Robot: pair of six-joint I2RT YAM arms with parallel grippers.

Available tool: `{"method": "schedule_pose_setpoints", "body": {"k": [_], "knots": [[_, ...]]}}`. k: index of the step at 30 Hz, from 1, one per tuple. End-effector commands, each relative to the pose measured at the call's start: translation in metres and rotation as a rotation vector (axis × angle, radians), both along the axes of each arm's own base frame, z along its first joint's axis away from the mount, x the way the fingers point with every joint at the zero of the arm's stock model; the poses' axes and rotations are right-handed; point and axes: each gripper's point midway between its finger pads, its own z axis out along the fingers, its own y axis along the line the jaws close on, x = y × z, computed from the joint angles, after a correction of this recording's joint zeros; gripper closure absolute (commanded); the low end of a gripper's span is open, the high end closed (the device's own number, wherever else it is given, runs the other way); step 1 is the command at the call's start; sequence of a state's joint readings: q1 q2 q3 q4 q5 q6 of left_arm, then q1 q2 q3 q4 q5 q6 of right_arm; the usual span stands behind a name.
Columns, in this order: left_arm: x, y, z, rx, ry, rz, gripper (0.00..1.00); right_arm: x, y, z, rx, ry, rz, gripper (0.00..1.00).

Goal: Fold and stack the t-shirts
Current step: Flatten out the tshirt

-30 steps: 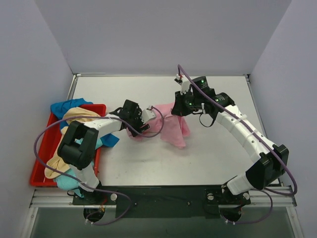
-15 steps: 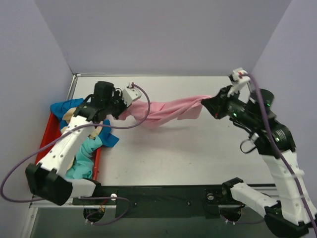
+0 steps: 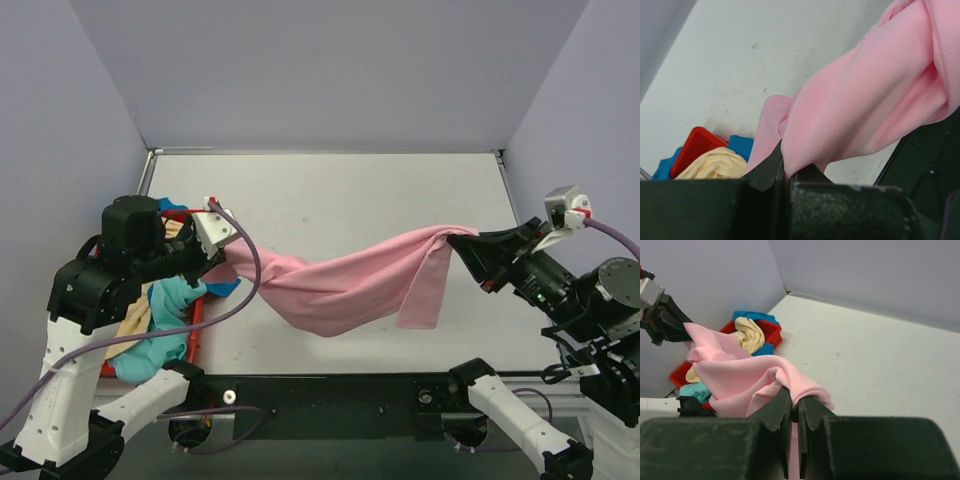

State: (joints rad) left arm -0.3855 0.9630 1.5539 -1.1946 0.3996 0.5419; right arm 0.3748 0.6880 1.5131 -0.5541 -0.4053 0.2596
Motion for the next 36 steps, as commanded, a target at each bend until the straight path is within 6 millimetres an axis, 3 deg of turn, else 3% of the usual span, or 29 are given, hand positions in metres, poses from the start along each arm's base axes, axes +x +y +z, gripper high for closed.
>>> {"method": "schedule_pose_setpoints", "body": {"k": [1,2,5,6,7,8,10,11,12,13,14,16,17,18,19,20,22,23,24,26,31,36], "knots": [[0.020,-0.011,-0.043,0.028,0.143,0.014,1.00,0.044,0.005,-0.053,-0.086,0.176,-0.068,1.00],[0.030,-0.008,-0.048,0.047,0.137,0.043,1.00,0.058,0.008,-0.066,-0.126,0.211,-0.073,1.00],[0.088,-0.015,-0.066,0.093,0.123,0.110,0.99,0.100,0.016,-0.113,-0.224,0.349,-0.103,1.00],[0.118,-0.018,-0.075,0.110,0.106,0.150,0.83,0.109,0.018,-0.123,-0.254,0.373,-0.101,1.00],[0.136,-0.016,-0.079,0.112,0.103,0.205,0.73,0.125,0.021,-0.139,-0.278,0.419,-0.107,1.00],[0.171,-0.014,-0.086,0.126,0.065,0.276,0.50,0.132,0.024,-0.151,-0.288,0.456,-0.094,1.00],[0.222,-0.005,-0.099,0.154,0.028,0.421,0.22,0.154,0.028,-0.179,-0.291,0.544,-0.083,1.00],[0.241,-0.002,-0.093,0.165,-0.005,0.469,0.18,0.170,0.027,-0.197,-0.293,0.598,-0.097,1.00],[0.260,0.003,-0.110,0.217,0.002,0.516,0.13,0.176,0.025,-0.206,-0.288,0.627,-0.097,1.00],[0.270,0.001,-0.100,0.216,-0.027,0.527,0.13,0.188,0.026,-0.223,-0.292,0.675,-0.103,1.00],[0.273,-0.001,-0.109,0.240,-0.006,0.522,0.12,0.193,0.024,-0.234,-0.297,0.704,-0.114,1.00],[0.266,-0.015,-0.098,0.224,-0.036,0.474,0.11,0.207,0.013,-0.258,-0.296,0.769,-0.148,1.00],[0.252,-0.031,-0.108,0.238,-0.031,0.386,0.11,0.212,0.012,-0.268,-0.295,0.789,-0.153,1.00],[0.237,-0.045,-0.099,0.217,-0.072,0.324,0.11,0.215,0.004,-0.277,-0.292,0.811,-0.177,1.00],[0.215,-0.054,-0.125,0.258,-0.048,0.219,0.15,0.219,0.001,-0.285,-0.290,0.826,-0.189,1.00],[0.194,-0.071,-0.116,0.230,-0.082,0.127,0.18,0.222,-0.005,-0.291,-0.288,0.836,-0.208,1.00],[0.134,-0.084,-0.168,0.274,-0.007,-0.088,0.22,0.224,-0.010,-0.303,-0.286,0.864,-0.223,1.00],[0.119,-0.091,-0.177,0.284,-0.005,-0.171,0.22,0.224,-0.011,-0.311,-0.290,0.884,-0.224,1.00],[0.095,-0.096,-0.201,0.321,0.028,-0.238,0.22,0.224,-0.011,-0.315,-0.291,0.892,-0.224,1.00],[0.081,-0.101,-0.231,0.387,0.048,-0.272,0.18,0.224,-0.009,-0.322,-0.287,0.912,-0.217,1.00],[0.104,-0.102,-0.282,0.509,0.108,-0.188,0.14,0.224,-0.007,-0.328,-0.269,0.925,-0.215,1.00],[0.113,-0.108,-0.307,0.552,0.123,-0.217,0.14,0.220,-0.008,-0.326,-0.269,0.914,-0.213,1.00]]}}
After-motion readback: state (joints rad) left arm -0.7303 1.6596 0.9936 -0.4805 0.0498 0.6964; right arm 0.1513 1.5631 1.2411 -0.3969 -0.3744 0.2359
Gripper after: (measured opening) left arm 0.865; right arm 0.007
